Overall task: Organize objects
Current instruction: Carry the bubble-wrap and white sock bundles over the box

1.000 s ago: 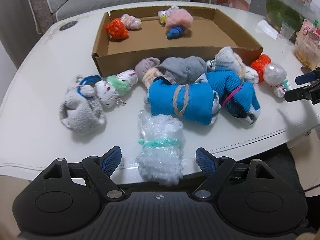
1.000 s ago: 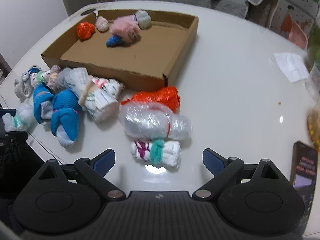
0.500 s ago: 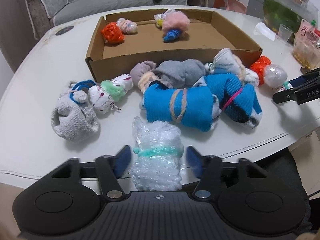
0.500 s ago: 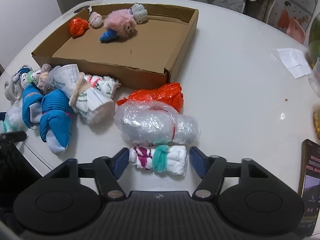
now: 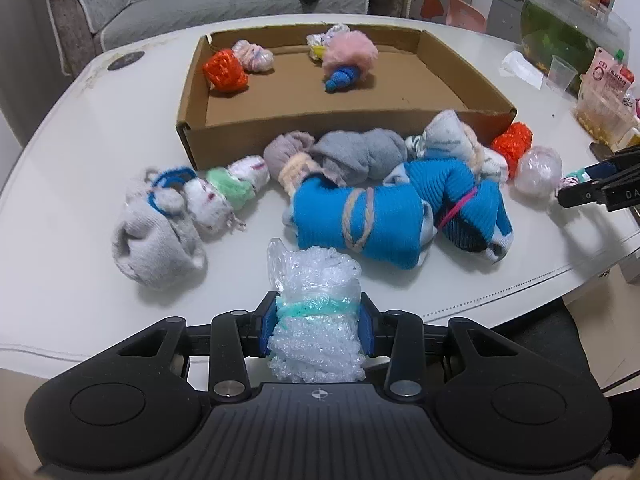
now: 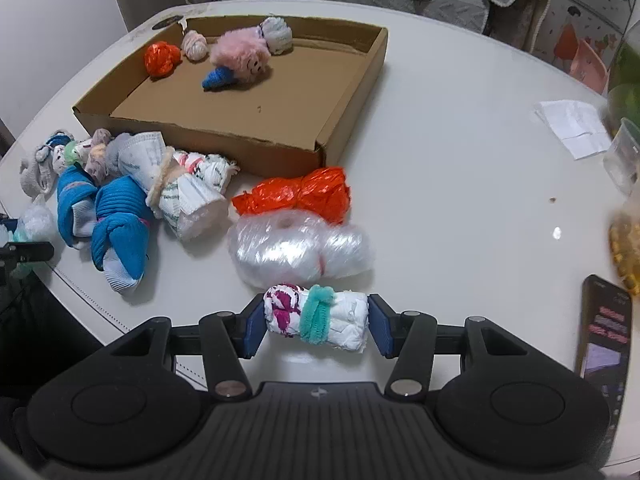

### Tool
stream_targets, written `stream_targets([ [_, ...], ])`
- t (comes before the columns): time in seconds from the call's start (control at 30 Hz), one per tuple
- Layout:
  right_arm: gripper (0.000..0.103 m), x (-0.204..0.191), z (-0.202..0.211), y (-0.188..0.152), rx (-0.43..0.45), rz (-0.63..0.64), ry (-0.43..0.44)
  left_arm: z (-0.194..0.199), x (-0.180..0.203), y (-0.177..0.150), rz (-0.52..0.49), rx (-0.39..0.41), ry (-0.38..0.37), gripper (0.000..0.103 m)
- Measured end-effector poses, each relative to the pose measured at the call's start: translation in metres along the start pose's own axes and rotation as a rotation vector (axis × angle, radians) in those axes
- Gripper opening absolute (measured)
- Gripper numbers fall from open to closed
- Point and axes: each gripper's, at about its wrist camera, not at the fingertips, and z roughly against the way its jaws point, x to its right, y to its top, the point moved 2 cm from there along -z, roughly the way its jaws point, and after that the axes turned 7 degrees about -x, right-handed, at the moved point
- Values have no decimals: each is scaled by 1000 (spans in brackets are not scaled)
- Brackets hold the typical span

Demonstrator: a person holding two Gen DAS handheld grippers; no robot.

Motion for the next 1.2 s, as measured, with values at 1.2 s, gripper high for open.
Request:
stream_targets([
  [1.2,49,-79,55,151,228,451,105,24,-31,191,-167,13,-18,46],
])
